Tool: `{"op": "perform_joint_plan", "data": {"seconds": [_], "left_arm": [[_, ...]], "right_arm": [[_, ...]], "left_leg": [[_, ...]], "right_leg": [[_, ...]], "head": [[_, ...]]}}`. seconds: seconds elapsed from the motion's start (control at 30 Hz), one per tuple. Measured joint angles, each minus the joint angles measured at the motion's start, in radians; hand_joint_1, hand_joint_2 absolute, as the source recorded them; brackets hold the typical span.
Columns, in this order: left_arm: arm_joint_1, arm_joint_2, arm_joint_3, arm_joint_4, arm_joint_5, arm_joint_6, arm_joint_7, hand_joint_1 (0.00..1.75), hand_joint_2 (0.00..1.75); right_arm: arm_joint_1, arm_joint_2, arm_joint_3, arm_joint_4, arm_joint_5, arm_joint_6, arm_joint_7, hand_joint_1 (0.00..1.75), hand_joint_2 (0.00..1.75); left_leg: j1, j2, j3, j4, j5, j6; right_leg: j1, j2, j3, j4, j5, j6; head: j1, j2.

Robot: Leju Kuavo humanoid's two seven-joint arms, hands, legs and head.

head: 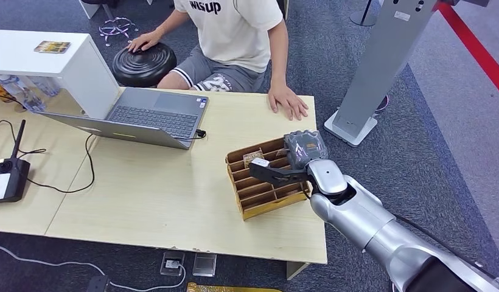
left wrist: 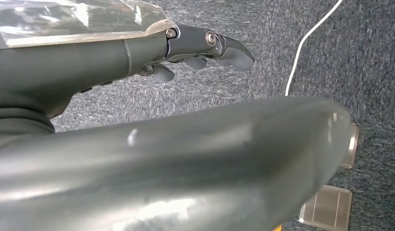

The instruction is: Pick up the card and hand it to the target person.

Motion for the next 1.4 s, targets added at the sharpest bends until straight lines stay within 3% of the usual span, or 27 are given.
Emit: {"op": "perform_joint_plan", "data": {"seconds": [0.63, 1.13, 1.3, 1.4], "left_arm": [[0.000, 0.005, -0.006, 0.000, 0.023, 0.005, -0.019, 0.00, 0.00], [0.003, 0.011, -0.009, 0.000, 0.051, 0.006, -0.002, 0.00, 0.00], [0.003, 0.011, -0.012, 0.000, 0.052, 0.005, 0.000, 0.00, 0.00], [0.003, 0.010, -0.015, 0.000, 0.051, 0.000, 0.000, 0.00, 0.00]], "right_arm": [[-0.015, 0.001, -0.013, -0.024, -0.037, 0.013, 0.021, 1.59, 1.75], [-0.112, -0.094, -0.108, -0.359, -0.109, 0.140, 0.175, 1.59, 1.75], [-0.109, -0.116, -0.121, -0.446, -0.113, 0.147, 0.182, 1.59, 1.75], [-0.087, -0.122, -0.127, -0.467, -0.072, 0.081, 0.139, 1.59, 1.75]], "left_leg": [[0.000, 0.000, 0.000, 0.001, 0.000, 0.000], [0.000, 0.000, 0.000, 0.002, 0.000, 0.000], [0.000, 0.000, 0.000, 0.002, 0.000, 0.000], [0.000, 0.000, 0.000, 0.002, 0.000, 0.000]], "right_leg": [[0.000, 0.000, 0.000, 0.000, 0.001, 0.001], [0.000, 0.000, 0.000, 0.000, 0.001, 0.001], [0.000, 0.000, 0.000, 0.000, 0.001, 0.001], [0.000, 0.000, 0.000, 0.000, 0.001, 0.001]], "head": [[0.000, 0.000], [0.001, 0.000], [0.000, 0.000], [0.000, 0.000]]}}
